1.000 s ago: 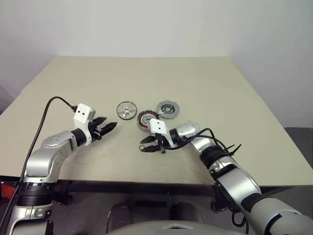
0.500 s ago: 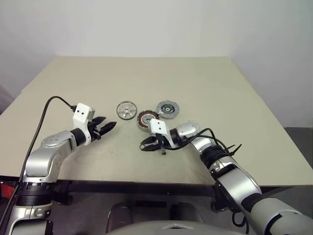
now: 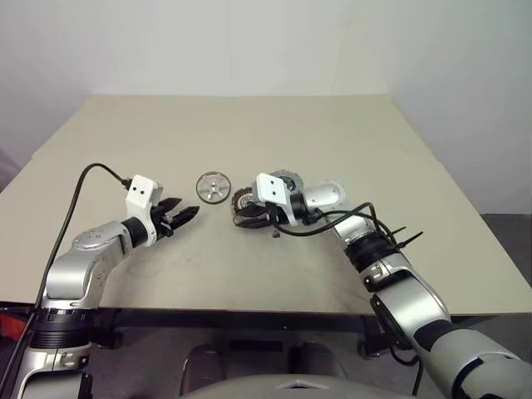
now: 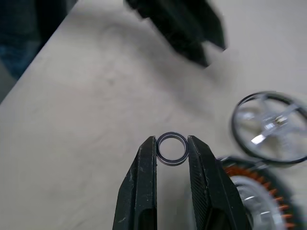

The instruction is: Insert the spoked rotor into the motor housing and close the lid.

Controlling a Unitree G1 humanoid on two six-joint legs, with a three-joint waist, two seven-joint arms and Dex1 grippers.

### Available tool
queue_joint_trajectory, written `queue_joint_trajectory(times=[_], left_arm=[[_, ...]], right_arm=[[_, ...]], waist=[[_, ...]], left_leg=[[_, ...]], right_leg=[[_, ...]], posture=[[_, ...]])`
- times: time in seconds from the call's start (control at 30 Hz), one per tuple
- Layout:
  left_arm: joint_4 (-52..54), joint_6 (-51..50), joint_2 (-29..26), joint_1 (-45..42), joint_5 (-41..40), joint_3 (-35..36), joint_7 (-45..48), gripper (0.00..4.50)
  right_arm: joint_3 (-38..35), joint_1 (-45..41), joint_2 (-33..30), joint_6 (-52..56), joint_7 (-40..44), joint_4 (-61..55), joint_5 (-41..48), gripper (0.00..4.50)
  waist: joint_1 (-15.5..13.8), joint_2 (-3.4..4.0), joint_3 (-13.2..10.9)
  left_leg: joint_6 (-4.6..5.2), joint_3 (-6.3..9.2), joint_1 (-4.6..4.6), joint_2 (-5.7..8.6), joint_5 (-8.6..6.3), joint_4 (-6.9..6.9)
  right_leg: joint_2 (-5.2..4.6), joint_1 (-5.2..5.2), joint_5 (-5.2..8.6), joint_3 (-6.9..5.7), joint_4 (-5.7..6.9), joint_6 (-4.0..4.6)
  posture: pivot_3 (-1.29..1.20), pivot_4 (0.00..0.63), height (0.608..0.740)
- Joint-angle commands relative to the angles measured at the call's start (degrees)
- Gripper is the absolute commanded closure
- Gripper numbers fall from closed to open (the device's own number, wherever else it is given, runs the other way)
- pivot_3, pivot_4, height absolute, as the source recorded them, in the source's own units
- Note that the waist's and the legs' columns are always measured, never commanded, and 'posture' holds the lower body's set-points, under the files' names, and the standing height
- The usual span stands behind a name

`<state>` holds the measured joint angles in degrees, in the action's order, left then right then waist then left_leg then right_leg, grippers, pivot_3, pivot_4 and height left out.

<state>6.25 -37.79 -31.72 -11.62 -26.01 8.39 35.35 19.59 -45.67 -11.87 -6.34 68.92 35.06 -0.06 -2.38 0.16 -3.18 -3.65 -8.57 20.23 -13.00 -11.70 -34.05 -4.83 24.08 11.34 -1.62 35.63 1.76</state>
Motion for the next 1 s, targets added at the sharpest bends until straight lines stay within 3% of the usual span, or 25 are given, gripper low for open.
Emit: queue_joint_trajectory(times=[0.03,0.37,1.0], left_arm=[[0.85,1.22,0.11,-1.21,0.34,0.1,0.02,1.41],[1.63,0.96,0.19,-0.98,0.28,0.17,0.16,1.41],[0.83,1.58,0.19,-1.39,0.74,0.09,0.39,1.41]], right_arm=[[-1.36,-3.93,1.17,-1.4,-4.31,4.61,-1.14,3.86],[-1.88,-12.5,1.85,-7.09,-13.02,24.42,-6.26,3.86],[-2.9,-11.37,1.63,-8.72,-12.8,27.27,-7.05,3.86]], waist=[[0.01,0.0,0.0],[0.03,0.02,-0.02],[0.04,0.04,-0.04]], left_leg=[[0.0,0.0,0.0,0.0,0.0,0.0],[-0.02,0.0,0.19,0.01,0.0,0.0],[-0.02,0.0,0.23,0.0,0.0,-0.04]], right_leg=[[0.0,0.0,0.0,0.0,0.0,0.0],[-0.01,0.14,0.0,-0.01,-0.01,0.01],[-0.01,0.18,-0.01,-0.02,0.02,0.02]], posture=[[0.0,0.0,0.74],[0.0,0.0,0.74],[0.0,0.0,0.74]])
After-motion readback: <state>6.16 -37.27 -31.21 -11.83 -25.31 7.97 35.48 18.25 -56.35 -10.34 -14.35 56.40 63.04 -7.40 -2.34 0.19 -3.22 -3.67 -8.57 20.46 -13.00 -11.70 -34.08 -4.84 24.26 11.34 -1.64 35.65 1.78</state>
